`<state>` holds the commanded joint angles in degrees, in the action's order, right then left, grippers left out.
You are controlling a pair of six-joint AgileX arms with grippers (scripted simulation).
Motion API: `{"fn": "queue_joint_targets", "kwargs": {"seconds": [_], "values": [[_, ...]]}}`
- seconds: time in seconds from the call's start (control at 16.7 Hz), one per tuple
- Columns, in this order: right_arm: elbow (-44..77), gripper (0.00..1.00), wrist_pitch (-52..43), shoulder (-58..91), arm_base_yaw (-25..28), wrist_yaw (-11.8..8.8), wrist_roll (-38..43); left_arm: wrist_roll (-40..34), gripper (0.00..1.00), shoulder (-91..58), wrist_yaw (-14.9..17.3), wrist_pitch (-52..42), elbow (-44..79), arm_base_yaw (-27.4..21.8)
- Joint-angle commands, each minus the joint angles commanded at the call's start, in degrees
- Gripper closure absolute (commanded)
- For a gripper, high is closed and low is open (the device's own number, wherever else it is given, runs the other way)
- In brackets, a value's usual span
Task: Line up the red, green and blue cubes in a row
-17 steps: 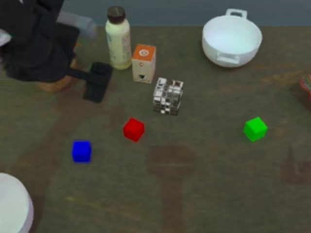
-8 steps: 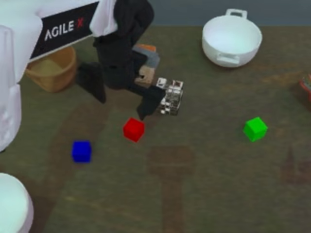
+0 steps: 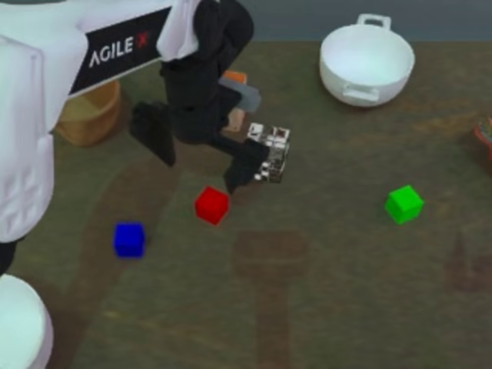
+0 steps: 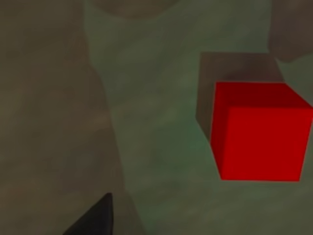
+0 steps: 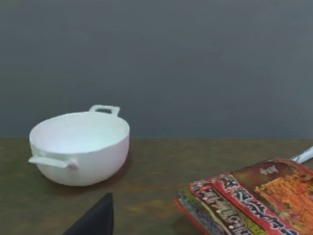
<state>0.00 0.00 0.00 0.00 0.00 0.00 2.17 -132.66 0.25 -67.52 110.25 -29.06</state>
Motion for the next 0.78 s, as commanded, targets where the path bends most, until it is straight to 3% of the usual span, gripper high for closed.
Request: {"fn": "queue_joint_targets", "kwargs": {"seconds": [0.54, 0.78], "values": [[0.0, 0.00, 0.0, 0.0, 0.0, 0.0, 0.0, 0.2, 0.00, -6.0, 0.1, 15.2, -9.0, -0.2], [0.0, 0.00, 0.0, 0.0, 0.0, 0.0, 0.0, 0.2, 0.00, -6.6, 0.1, 16.2, -9.6, -0.2]]}}
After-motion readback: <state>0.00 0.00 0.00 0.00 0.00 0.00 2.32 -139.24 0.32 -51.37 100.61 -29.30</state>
